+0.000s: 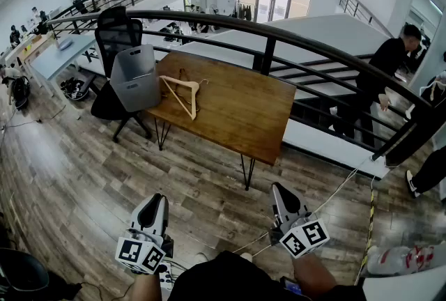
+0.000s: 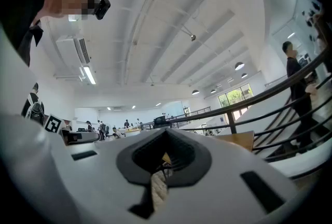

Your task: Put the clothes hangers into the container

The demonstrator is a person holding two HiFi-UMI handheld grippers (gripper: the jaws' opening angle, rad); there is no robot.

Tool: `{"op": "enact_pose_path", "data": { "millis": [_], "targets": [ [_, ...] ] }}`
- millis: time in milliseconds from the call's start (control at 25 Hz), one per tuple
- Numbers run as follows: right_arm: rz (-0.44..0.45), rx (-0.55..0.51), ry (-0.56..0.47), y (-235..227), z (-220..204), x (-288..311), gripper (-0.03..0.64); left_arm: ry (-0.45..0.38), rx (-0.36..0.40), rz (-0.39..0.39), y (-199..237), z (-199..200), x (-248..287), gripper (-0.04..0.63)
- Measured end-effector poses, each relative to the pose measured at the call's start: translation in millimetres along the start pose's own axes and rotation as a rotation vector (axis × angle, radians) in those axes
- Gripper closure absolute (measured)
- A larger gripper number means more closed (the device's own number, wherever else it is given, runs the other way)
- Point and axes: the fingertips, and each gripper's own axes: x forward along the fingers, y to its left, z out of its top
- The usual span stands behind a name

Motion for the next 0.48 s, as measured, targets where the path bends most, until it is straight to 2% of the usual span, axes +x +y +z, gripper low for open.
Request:
{"op": "enact_pose_path", "data": {
  "millis": [480],
  "targets": [
    [-0.002, 0.001, 0.008, -8, 0, -18, 0.624, 0.013, -0.003, -0.013, -21, -6, 0, 0.537]
  ]
}}
